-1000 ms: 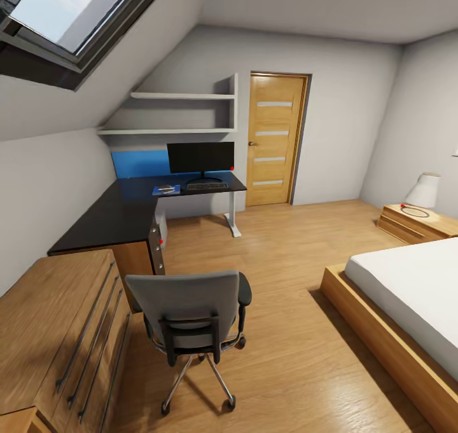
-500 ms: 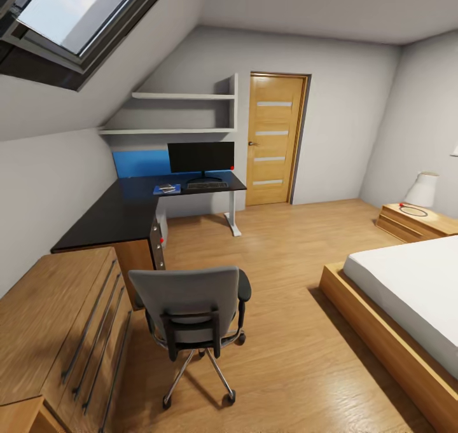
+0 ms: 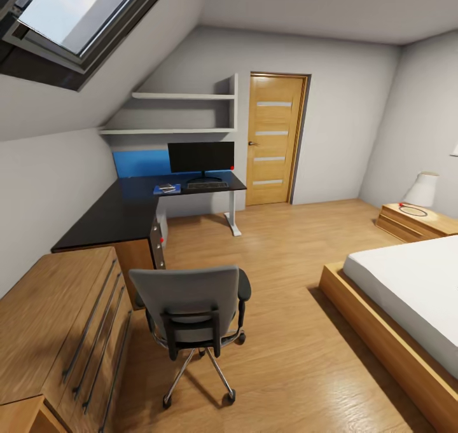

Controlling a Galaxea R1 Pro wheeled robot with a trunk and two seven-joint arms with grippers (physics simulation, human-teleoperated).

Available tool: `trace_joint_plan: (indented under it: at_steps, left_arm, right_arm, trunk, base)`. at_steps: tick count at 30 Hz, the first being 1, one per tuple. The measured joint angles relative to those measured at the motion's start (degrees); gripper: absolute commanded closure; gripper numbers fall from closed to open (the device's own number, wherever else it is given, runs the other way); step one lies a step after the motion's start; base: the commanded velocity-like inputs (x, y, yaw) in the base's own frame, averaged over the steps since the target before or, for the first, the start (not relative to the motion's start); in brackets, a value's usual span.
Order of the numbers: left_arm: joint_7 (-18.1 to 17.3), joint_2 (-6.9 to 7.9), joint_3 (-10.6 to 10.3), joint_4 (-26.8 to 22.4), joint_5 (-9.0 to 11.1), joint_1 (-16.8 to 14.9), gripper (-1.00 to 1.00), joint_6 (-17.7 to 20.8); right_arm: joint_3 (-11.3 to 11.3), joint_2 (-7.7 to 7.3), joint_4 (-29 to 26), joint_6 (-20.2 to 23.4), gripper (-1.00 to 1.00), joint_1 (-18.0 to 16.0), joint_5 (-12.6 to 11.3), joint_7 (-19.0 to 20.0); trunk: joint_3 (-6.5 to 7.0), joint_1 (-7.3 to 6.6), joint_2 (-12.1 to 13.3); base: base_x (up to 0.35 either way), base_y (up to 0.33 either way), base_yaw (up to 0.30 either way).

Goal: In the bedroom, organize the workspace by keeping the computer under the desk, ensuring the monitor is on the desk, placing the keyboard on the desk next to the monitor, placing the mouse on the desk next to the keyboard, moving the folder from the swivel chair onto the desk next to the mouse, stacking the notebook on top of the folder with the pen on top of the notebook, and positioning the swivel chair next to the desk.

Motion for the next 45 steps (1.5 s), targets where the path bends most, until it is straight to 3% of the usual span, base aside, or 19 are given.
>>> trace_joint_plan:
  at_steps: [37, 45]
  left_arm:
    - [0.02, -0.1, -0.24, -0.14, -0.04, 0.0, -1.0, -0.25]
    - [0.39, 0.17, 0.04, -3.03, -0.03, 0.0, -1.0, -1.95]
  right_arm:
    - [0.04, 0.02, -0.06, 0.0, -1.0, 0.0, 0.03, 0.01]
    - [0.12, 0.18, -0.12, -0.41, -1.0, 0.0, 0.06, 0.05]
  trunk:
    - [0.0, 0.0, 0.0]
    - [-0.35, 0.43, -0.79]
  base:
    - [-0.024, 0.0, 0.0]
    - [0.0, 0.0, 0.0]
